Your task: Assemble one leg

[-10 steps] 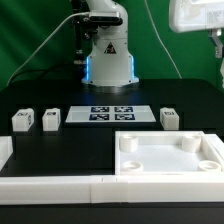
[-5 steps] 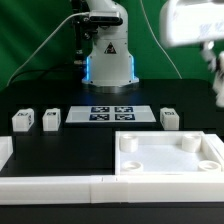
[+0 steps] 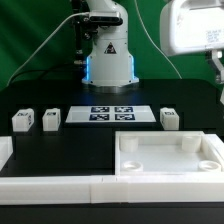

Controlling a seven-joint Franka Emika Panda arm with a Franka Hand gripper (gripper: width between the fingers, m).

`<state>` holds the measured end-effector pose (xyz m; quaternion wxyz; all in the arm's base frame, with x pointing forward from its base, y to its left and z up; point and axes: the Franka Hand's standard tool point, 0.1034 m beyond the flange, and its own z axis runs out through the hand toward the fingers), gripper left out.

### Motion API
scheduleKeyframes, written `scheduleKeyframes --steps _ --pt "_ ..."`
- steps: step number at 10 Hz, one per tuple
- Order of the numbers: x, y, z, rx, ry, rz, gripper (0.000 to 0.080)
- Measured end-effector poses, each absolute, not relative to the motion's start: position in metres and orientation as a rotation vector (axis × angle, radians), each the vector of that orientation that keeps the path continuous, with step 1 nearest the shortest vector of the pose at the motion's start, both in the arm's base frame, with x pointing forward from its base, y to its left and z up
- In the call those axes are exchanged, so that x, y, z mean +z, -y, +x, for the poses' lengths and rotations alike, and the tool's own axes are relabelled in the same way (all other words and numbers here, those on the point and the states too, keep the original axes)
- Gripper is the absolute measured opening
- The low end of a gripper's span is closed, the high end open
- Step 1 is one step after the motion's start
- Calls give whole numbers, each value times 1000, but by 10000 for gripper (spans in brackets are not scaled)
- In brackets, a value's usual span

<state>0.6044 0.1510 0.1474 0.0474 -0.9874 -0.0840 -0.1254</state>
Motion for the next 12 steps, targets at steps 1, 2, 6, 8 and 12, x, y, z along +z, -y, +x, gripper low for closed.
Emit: scheduleKeyframes --steps 1,2,6,8,12 --pt "146 -151 604 -380 255 -3012 293" --pt "146 -151 604 -380 256 -3012 293" --pt "148 -115 620 -601 367 -2997 293" --pt "150 -115 629 -551 346 -3002 293" --pt "149 -115 629 -559 346 -2999 293"
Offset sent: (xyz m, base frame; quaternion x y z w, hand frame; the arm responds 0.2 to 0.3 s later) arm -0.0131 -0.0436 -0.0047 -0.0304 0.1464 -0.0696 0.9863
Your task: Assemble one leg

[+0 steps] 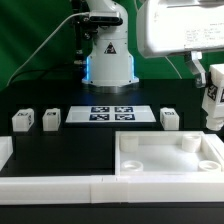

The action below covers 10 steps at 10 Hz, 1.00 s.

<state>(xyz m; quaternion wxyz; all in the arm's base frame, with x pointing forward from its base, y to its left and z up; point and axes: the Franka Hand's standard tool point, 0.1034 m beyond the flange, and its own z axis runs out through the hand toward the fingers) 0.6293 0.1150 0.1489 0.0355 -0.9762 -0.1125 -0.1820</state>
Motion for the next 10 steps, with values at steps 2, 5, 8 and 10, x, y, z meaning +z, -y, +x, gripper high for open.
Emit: scheduleKeyframes --steps 2,5,8,10 --pt "124 -104 615 -753 340 -2965 293" --pt "129 -105 620 -755 351 -2964 293" --pt "121 -110 618 -736 361 -2965 293" --pt "107 -109 615 -724 359 -2968 293"
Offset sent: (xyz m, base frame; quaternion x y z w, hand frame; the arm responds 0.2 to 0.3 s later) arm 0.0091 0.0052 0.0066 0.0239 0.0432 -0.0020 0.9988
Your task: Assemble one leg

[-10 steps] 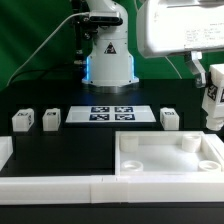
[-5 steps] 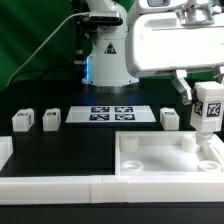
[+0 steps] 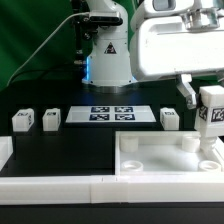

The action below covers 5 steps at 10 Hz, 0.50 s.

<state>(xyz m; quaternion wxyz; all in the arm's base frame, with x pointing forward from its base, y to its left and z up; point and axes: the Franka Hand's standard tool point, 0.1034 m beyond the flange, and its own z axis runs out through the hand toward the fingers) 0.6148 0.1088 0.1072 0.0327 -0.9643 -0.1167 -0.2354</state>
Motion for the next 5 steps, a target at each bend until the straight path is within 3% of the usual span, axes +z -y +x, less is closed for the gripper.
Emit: scheduleKeyframes --steps 5 --pt "97 -118 623 -717 366 -2962 293"
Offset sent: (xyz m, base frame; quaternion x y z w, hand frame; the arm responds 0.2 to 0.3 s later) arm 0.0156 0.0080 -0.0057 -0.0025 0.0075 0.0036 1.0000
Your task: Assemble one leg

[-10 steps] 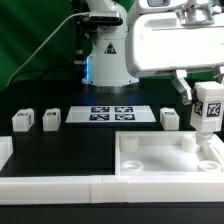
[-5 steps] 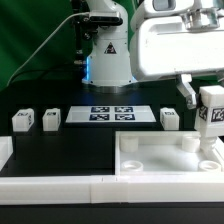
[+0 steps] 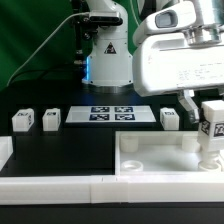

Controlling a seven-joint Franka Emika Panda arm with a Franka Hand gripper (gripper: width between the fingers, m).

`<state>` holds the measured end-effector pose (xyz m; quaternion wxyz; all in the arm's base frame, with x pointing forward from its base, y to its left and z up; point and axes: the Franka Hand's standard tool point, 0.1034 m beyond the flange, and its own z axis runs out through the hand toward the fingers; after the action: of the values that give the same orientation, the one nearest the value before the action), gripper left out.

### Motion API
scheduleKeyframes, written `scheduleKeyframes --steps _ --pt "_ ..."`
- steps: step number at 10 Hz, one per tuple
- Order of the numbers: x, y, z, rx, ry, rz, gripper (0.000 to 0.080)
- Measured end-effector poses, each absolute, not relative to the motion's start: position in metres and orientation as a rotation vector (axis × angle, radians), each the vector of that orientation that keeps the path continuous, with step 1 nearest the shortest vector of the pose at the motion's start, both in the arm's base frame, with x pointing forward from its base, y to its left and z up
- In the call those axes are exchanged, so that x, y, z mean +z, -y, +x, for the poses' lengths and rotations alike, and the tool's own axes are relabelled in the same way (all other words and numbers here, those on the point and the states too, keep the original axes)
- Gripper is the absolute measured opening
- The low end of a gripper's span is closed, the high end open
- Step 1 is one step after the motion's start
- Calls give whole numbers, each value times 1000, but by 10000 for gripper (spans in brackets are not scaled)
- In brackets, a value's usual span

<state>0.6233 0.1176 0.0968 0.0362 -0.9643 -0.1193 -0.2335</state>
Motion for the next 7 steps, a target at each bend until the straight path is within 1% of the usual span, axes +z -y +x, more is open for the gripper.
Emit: scheduleKeyframes --steps 2,7 --pt "91 -120 626 -717 368 -2960 293" --pt "91 -116 624 -739 377 -2959 293"
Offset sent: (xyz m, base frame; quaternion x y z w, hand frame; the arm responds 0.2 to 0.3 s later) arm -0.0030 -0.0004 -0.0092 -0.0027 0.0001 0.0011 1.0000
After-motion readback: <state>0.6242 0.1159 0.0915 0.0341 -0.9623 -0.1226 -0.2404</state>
